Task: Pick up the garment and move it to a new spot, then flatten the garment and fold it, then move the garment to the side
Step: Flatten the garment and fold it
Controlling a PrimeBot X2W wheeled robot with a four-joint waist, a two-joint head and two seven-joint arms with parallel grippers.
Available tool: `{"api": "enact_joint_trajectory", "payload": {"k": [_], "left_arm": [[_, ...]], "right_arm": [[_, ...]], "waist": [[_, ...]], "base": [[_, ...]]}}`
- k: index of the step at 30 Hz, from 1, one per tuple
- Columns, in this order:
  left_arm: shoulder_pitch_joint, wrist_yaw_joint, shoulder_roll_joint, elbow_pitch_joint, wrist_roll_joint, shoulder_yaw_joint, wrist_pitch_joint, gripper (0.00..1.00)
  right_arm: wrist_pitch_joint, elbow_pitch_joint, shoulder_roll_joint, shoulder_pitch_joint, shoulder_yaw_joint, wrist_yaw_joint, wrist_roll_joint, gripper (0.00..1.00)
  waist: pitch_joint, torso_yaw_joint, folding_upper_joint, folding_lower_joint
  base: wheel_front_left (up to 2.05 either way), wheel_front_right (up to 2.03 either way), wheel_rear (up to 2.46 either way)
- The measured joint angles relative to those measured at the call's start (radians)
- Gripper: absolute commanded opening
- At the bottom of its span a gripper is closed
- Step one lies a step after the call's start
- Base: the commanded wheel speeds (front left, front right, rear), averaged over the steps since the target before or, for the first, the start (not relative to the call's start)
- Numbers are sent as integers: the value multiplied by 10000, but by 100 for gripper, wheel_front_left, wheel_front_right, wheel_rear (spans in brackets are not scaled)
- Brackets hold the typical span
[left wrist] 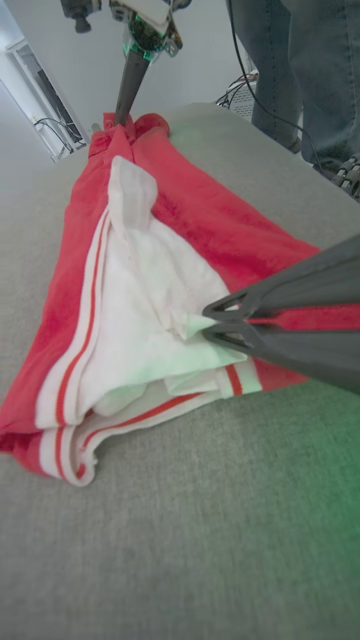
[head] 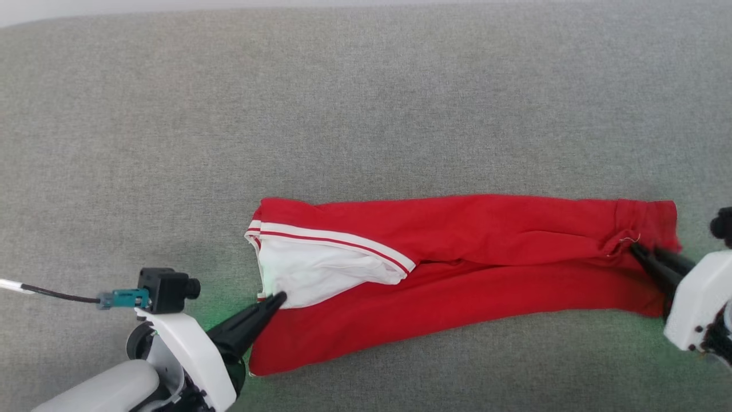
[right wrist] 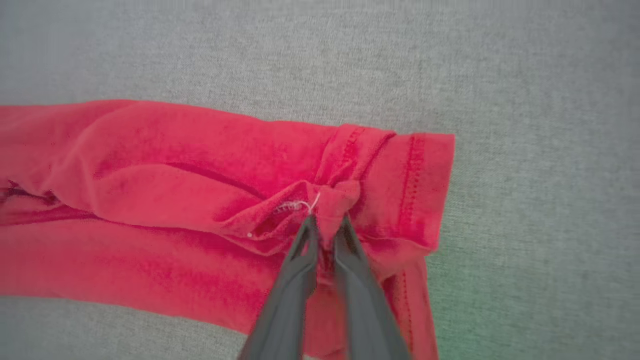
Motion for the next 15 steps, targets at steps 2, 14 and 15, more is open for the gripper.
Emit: {"api": "enact_joint_trajectory", "payload": {"k": [2, 14, 15], "left_arm": [[34, 0, -71, 148, 128, 196, -61, 100], [2853, 157, -2669, 941, 3501, 5810, -130, 100], [3118, 153, -3045, 1030, 3942, 6280, -128, 100]], "right_arm": [[4, -100, 0, 30, -288, 2, 79, 100], [723, 1287, 291, 618, -2309, 0, 523, 100], [748, 1465, 343, 594, -2337, 0, 556, 100]], "waist": [[-61, 26, 0, 0], [-287, 896, 0, 0], [-304, 981, 0, 0]], "base": [[0, 0, 0], [0, 0, 0], [0, 0, 0]]}}
